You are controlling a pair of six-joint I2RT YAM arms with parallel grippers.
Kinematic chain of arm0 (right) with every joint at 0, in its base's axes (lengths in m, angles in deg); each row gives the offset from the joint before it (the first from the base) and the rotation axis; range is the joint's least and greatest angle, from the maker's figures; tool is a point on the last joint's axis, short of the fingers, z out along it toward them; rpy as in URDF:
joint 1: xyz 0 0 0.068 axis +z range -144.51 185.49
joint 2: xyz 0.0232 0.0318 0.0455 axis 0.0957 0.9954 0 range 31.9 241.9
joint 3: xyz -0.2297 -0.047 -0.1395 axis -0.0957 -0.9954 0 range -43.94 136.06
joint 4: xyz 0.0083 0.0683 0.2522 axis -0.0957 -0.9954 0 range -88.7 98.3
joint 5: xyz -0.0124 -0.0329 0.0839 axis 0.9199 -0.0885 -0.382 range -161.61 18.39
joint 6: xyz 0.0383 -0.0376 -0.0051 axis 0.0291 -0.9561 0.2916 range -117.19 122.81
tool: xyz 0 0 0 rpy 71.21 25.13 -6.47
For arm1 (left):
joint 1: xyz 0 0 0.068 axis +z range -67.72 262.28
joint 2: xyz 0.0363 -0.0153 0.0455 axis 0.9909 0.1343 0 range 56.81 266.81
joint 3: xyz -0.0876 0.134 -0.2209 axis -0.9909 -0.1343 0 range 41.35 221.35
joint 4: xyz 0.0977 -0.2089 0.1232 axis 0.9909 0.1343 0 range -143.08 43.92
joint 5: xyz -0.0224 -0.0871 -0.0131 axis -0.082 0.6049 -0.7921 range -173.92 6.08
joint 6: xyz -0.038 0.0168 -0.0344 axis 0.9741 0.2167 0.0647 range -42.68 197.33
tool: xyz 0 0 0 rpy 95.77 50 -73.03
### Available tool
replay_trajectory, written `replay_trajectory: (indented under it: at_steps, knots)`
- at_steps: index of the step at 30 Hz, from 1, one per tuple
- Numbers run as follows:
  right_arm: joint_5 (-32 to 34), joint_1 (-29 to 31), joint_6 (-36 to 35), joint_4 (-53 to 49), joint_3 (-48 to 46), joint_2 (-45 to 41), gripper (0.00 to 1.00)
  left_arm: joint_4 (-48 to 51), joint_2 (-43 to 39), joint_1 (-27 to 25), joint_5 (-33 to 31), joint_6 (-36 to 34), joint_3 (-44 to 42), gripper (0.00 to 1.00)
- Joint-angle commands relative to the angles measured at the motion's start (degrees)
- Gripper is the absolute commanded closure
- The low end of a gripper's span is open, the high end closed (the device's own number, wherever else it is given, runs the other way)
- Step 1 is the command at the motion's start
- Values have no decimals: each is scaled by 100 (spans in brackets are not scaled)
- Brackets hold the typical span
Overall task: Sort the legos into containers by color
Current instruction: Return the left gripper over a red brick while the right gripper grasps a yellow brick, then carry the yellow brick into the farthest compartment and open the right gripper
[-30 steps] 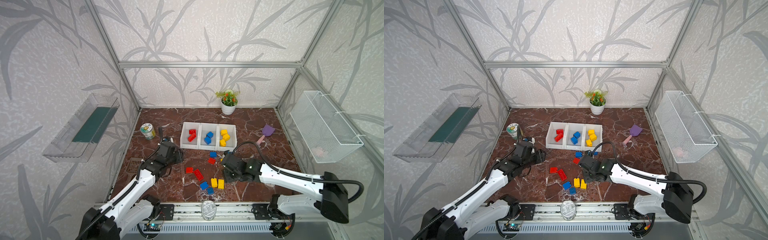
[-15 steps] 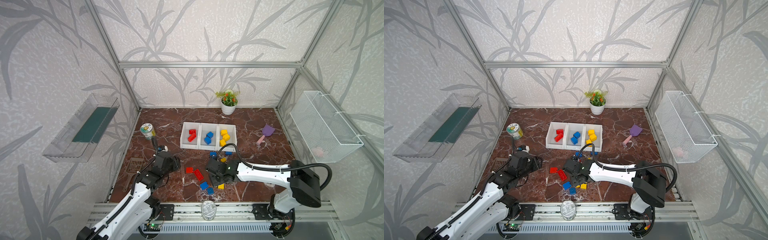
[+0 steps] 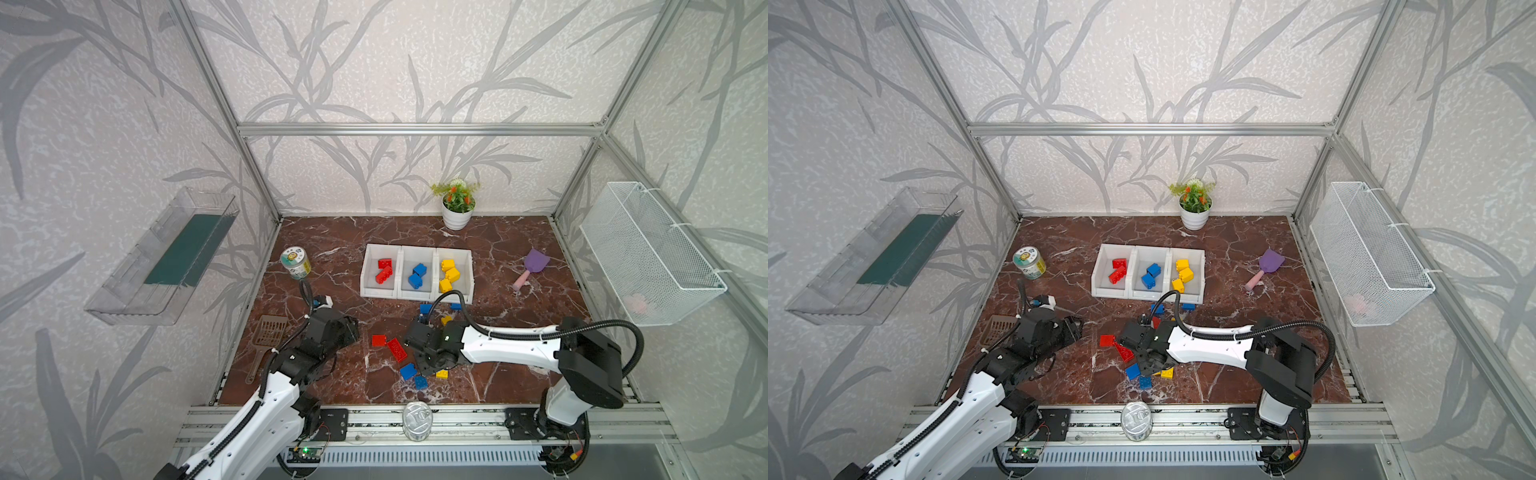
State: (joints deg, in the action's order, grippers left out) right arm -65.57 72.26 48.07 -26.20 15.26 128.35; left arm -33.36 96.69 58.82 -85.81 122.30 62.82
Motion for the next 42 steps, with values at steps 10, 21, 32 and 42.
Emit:
replay_trajectory:
  at_steps: [10,21,32,42]
  knots:
    - [353,-2,-177,-405,497,2,69,100,-40,23,-188,74,-39,43]
    - [793,-1931,-2258,-514,1784,-345,69,74,-66,22,-33,108,-20,43]
    - [594,-3438,-2646,-356,2422,623,69,214,-379,23,123,194,-143,43]
    - [549,-3644,-2618,-276,2577,903,50,231,-450,12,290,163,-185,43]
